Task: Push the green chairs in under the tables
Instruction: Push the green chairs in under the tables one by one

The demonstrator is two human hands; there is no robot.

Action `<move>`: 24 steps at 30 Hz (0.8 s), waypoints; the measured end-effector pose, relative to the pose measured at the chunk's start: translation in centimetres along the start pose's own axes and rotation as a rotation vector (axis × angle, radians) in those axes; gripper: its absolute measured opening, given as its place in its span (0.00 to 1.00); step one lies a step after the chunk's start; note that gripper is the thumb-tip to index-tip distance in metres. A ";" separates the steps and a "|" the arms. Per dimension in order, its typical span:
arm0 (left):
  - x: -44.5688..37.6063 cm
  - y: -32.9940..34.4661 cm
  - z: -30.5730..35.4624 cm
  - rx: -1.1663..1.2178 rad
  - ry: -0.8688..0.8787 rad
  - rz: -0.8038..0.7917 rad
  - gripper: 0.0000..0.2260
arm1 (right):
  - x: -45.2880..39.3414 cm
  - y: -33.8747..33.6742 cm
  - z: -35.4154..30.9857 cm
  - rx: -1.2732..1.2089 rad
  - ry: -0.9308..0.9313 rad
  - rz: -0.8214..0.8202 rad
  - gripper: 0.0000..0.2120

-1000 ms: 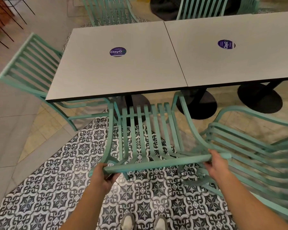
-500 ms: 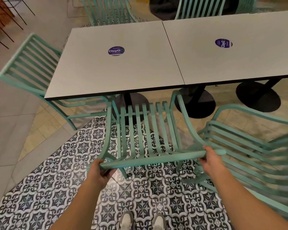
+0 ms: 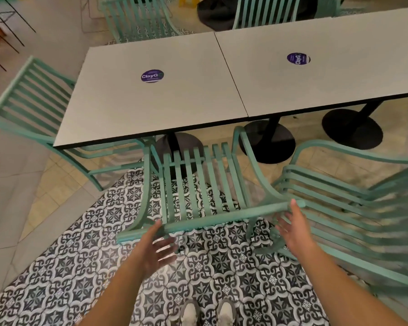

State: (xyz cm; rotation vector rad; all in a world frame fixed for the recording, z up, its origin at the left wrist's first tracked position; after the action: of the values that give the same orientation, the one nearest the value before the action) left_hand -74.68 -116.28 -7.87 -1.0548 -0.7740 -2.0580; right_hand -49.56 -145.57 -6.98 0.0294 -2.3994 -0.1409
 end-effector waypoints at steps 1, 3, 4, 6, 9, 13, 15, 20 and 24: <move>0.1 1.4 -0.8 -0.068 0.000 -0.052 0.24 | 0.9 -0.5 0.1 0.035 -0.012 -0.047 0.19; -0.1 4.3 -2.9 -0.149 -0.016 -0.156 0.24 | 2.6 -2.3 0.7 0.122 -0.011 -0.130 0.21; -0.3 5.8 -4.0 -0.189 -0.032 -0.211 0.24 | 3.4 -3.8 1.3 0.154 -0.009 -0.146 0.22; -0.6 9.3 -6.5 -0.297 -0.093 -0.294 0.24 | 5.2 -8.3 2.4 0.170 -0.006 -0.119 0.26; -0.1 15.0 -11.4 -0.467 -0.200 -0.393 0.25 | 9.1 -18.2 4.3 0.126 0.023 0.072 0.42; 2.1 24.0 -16.9 -0.618 -0.250 -0.572 0.24 | 12.9 -31.2 6.1 -0.108 0.029 0.336 0.26; 3.8 28.8 -19.5 -0.741 -0.256 -0.626 0.21 | 14.2 -36.2 6.2 -0.212 0.027 0.441 0.21; 6.9 41.5 -25.0 -1.052 -0.071 -0.703 0.15 | 14.6 -45.7 2.7 -0.099 -0.061 0.669 0.10; 9.1 53.7 -27.7 -1.249 0.245 -0.773 0.09 | 13.0 -52.5 -4.4 0.266 -0.213 0.677 0.22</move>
State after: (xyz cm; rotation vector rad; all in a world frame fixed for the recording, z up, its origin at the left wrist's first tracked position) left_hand -48.48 -171.34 -3.47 -1.1093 0.4682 -3.3835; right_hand -57.14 -198.91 -0.82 -0.6951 -2.4806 0.5103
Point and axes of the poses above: each hand's wrist, its own x-axis away from the middle knuckle, its own y-axis out of the palm, z = x × y, the point moved 7 cm from there along -x, towards the middle knuckle, and after that the axes turned 1 degree about x, right-handed, at the moved point
